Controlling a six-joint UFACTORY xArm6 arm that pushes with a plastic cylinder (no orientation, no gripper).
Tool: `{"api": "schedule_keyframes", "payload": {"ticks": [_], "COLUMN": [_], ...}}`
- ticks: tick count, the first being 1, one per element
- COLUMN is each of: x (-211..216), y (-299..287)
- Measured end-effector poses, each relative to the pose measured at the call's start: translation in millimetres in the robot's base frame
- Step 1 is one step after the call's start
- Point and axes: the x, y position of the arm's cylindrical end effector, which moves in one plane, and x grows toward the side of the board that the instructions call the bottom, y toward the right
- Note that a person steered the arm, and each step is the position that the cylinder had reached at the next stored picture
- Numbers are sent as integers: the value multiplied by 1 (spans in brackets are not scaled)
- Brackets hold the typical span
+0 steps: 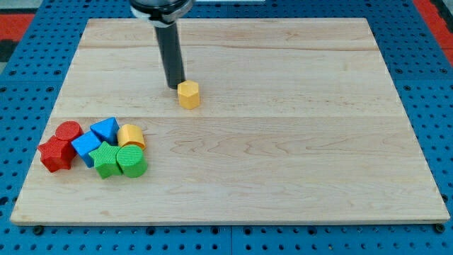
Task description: Move the yellow hexagon to the top right of the yellow heart
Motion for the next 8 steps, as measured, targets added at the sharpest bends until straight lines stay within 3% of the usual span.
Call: {"api": "schedule_keyframes", "payload": {"ticks": [1, 2, 3, 4, 5, 6, 7, 8], "x": [-11, 6, 24, 44, 16, 22, 38, 45], "y": [52, 30, -40, -68, -25, 9, -12, -82]}}
